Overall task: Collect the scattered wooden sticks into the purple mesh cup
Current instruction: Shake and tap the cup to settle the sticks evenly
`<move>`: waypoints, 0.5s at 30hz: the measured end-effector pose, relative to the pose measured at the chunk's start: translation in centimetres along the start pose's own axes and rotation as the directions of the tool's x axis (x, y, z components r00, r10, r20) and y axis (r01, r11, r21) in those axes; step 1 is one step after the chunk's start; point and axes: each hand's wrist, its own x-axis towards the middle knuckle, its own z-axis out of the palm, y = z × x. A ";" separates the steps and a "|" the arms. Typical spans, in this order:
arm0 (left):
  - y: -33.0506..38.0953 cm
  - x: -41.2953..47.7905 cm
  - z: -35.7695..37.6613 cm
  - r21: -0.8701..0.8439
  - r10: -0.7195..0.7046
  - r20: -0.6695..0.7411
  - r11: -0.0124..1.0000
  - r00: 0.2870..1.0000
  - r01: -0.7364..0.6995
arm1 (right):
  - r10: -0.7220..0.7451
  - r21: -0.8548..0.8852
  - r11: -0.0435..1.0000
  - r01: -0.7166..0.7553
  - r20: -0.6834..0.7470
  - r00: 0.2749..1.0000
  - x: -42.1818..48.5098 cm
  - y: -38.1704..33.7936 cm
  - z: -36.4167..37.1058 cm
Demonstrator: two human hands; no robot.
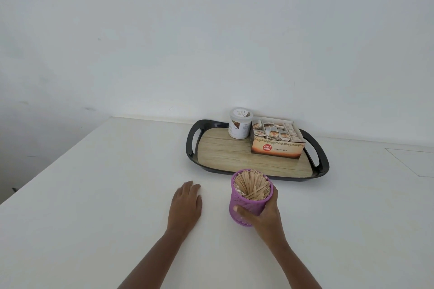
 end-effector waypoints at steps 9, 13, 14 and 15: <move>-0.2 0.3 0.6 0.077 -0.035 0.049 0.997 0.998 0.031 | -0.229 -0.265 0.946 0.187 -0.136 0.964 -0.5 -5.1 -2.2; -0.1 0.1 0.4 0.073 -0.022 0.053 0.997 0.998 0.018 | -0.196 -0.498 0.853 0.154 -0.033 0.980 0.4 -6.1 -1.9; -0.1 0.0 0.3 0.071 -0.020 0.053 0.997 0.998 0.017 | -0.172 -0.535 0.832 0.144 -0.001 0.985 0.5 -6.2 -1.9; -0.1 0.0 0.3 0.069 -0.018 0.050 0.997 0.999 0.015 | -0.161 -0.562 0.814 0.146 0.023 0.987 0.6 -6.3 -1.9</move>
